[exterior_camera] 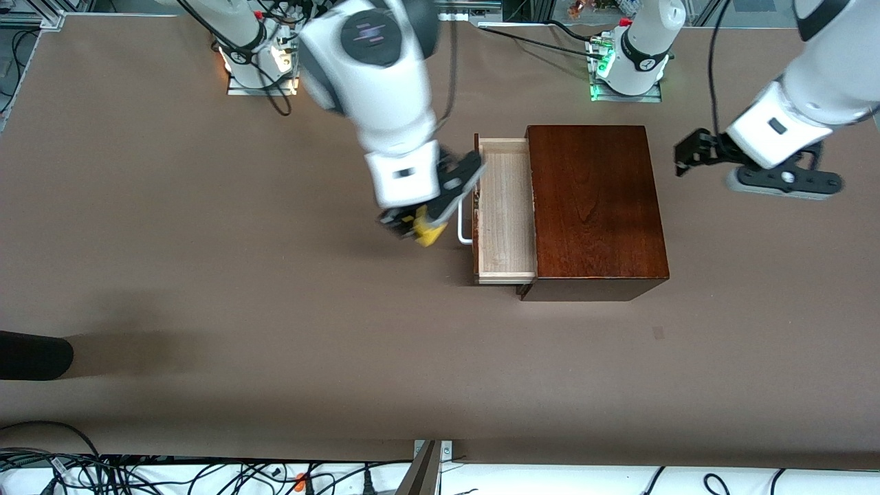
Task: Open drawer, take yellow block, close drawer
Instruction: 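Carry the yellow cube out and set it on the table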
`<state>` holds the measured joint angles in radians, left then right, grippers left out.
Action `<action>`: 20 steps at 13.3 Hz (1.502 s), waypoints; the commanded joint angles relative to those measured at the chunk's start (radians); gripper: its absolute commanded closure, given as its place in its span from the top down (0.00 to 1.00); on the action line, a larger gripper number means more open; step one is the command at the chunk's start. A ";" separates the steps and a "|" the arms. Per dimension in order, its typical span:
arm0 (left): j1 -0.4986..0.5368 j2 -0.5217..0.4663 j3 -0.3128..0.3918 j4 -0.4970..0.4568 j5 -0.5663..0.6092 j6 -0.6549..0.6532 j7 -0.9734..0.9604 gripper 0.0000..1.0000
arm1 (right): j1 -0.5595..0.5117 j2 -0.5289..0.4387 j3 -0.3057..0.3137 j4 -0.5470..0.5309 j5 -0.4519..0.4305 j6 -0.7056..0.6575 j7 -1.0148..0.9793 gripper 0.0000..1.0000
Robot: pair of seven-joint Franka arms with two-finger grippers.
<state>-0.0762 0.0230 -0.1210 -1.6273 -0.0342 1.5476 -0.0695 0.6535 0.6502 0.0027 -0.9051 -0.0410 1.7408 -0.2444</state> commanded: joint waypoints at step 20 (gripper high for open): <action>-0.189 0.515 -0.457 -0.009 0.084 0.656 1.001 1.00 | -0.430 -0.146 -0.104 -0.981 0.125 0.601 0.077 0.00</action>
<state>-0.2443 0.5210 -0.5764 -1.6049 -0.0046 2.1405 0.9048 0.2392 0.5359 -0.1102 -1.8033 0.0644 2.2723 -0.1689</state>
